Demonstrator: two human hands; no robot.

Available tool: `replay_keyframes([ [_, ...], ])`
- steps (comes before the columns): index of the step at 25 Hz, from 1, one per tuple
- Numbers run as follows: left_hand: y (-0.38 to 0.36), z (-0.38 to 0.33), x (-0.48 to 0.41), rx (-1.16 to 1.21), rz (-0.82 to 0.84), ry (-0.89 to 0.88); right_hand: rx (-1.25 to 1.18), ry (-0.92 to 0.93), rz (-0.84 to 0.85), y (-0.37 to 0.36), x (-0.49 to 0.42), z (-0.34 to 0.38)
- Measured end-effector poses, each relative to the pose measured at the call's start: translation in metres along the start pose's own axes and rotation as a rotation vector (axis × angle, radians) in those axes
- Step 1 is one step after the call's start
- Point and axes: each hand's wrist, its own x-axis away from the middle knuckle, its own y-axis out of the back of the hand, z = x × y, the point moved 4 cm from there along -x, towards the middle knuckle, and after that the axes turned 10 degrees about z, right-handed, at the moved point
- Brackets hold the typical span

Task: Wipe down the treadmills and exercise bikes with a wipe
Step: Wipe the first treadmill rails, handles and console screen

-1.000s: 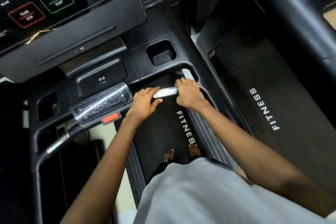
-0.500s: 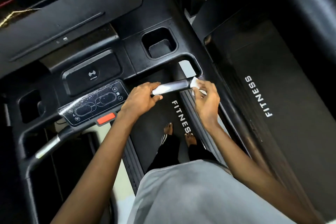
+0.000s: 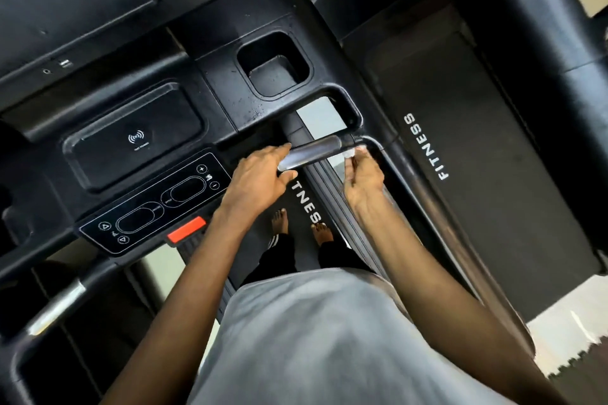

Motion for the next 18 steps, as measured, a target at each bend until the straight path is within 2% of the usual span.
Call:
replay_keyframes([
  [2,0.003,-0.001,-0.002,-0.029,0.032,-0.02,-0.038,-0.079,0.008,-0.004,0.003,-0.003],
  [5,0.004,-0.002,-0.002,-0.065,0.057,-0.074,-0.076,-0.085,0.022,-0.006,0.008,-0.007],
  [9,-0.004,0.001,0.004,-0.153,-0.049,-0.197,-0.251,-0.168,0.08,-0.007,-0.005,-0.013],
  [11,-0.005,0.004,0.004,-0.134,-0.091,-0.227,-0.218,-0.139,0.126,-0.001,0.0,-0.012],
  [13,-0.004,0.004,0.004,-0.107,-0.089,-0.236,-0.001,-0.017,0.134,0.008,0.01,-0.01],
  [16,-0.006,0.005,0.0,-0.083,-0.056,-0.225,0.578,0.456,0.097,0.011,0.021,0.005],
  [18,-0.005,0.006,0.0,-0.079,-0.04,-0.226,0.947,0.709,0.105,-0.001,0.029,0.019],
])
